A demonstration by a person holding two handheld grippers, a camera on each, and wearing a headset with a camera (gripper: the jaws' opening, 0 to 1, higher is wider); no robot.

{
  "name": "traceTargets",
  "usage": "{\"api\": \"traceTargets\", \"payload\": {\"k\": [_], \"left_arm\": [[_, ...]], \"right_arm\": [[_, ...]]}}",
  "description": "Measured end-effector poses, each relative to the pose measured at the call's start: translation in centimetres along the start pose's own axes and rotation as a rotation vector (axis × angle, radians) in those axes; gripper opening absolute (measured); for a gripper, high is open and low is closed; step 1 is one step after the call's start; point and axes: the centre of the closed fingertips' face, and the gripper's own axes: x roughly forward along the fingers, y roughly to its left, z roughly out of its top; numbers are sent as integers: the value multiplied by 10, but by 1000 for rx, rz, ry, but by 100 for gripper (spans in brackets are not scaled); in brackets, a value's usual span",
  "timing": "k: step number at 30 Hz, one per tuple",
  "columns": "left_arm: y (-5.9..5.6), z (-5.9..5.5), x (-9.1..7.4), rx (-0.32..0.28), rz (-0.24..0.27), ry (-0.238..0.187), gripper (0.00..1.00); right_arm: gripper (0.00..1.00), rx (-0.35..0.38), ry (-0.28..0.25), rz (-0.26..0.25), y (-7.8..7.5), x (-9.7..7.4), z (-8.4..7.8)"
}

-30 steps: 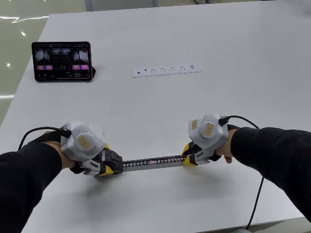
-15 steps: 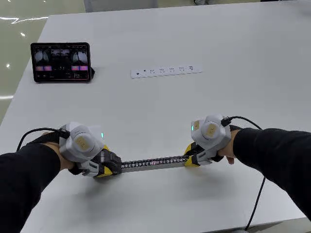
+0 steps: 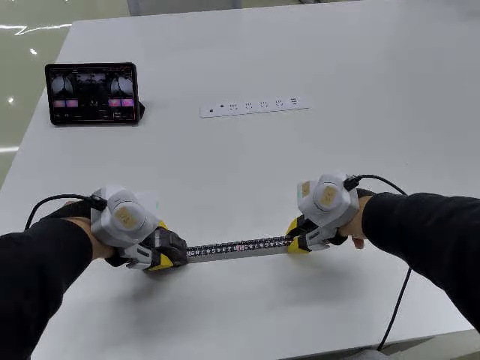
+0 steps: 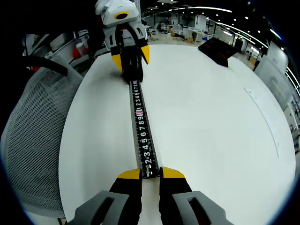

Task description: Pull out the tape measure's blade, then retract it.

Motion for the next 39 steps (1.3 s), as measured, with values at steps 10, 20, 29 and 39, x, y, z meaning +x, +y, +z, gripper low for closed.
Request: {"api": "traceTargets", "payload": {"k": [10,20,29,39], "left_arm": [[-1,1,-1,0,0,-2,33],[-2,2,-2,1,0,-3,33],[-3,2,-2,3,1,-5,33],[-2,2,-2,1,1,-7,33]], "right_arm": [[9,7,4,1,-1,-3,-4],[9,11,5,0,-2,-7,-8],[9,17,6,-3,-2,-12,-12],[9,19,12,-7,-4,-14,-17]]}}
